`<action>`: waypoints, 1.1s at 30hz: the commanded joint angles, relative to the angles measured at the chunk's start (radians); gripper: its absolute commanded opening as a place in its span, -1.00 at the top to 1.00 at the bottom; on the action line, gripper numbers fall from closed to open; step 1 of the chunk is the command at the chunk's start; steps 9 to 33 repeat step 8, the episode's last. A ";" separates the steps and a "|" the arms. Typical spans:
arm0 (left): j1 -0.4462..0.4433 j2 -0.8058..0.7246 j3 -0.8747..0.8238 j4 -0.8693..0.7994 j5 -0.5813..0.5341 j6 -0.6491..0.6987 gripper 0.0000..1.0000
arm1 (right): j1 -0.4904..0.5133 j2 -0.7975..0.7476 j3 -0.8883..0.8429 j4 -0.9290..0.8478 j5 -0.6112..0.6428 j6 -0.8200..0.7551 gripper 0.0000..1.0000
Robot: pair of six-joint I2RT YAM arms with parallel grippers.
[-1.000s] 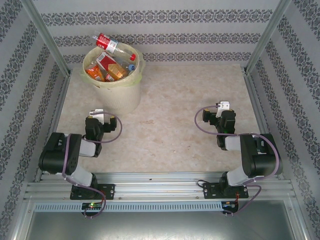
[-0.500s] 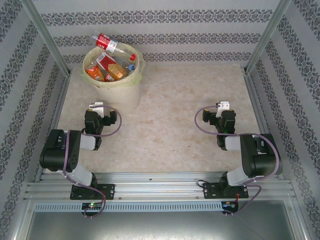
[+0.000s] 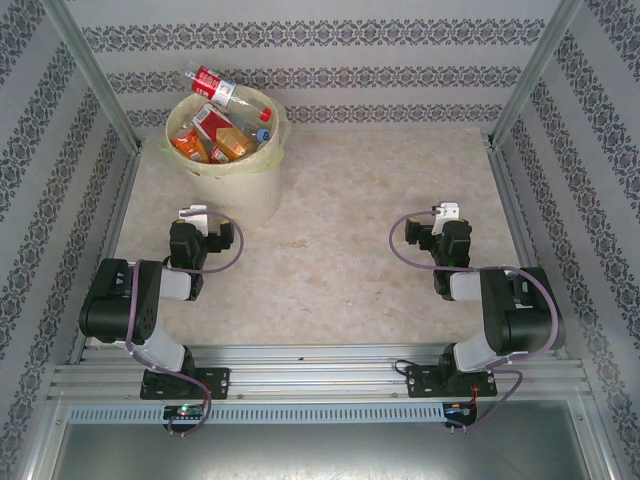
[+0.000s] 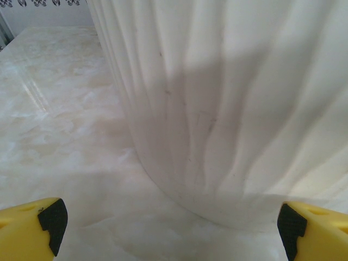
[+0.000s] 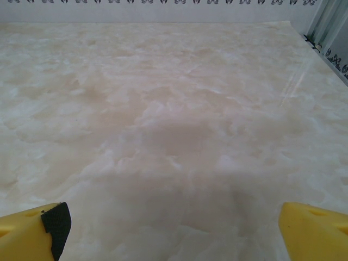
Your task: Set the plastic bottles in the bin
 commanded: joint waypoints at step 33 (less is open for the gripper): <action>0.008 -0.010 -0.005 -0.001 0.017 0.002 -1.00 | 0.002 -0.001 0.017 0.033 -0.015 0.006 -0.97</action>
